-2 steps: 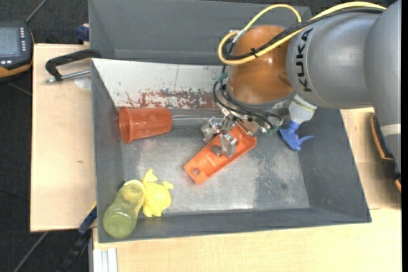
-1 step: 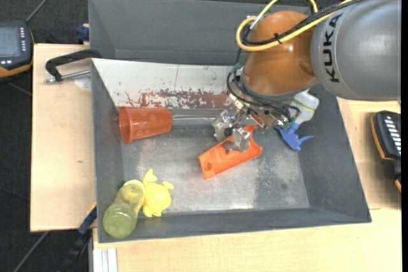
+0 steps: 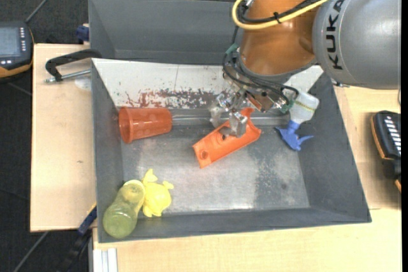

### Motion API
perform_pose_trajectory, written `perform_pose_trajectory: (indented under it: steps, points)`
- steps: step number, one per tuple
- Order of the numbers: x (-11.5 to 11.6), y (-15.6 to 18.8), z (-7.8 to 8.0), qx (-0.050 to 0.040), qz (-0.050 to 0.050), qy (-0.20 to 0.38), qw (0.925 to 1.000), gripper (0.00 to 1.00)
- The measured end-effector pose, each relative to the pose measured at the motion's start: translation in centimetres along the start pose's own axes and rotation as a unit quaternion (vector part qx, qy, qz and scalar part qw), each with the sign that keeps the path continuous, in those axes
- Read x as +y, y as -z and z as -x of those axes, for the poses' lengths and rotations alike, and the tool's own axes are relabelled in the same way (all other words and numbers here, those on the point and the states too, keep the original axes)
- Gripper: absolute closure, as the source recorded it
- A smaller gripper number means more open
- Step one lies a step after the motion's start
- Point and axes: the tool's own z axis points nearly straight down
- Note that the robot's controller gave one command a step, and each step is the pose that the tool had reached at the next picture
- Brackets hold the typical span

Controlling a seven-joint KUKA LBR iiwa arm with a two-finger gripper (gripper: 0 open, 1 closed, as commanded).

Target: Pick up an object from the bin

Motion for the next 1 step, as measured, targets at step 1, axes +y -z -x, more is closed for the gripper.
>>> perform_pose_trajectory:
  steps: [1]
  points:
    - [0.6, 3.62, -0.32, 0.0017, 0.002, 0.01, 0.9999, 1.0]
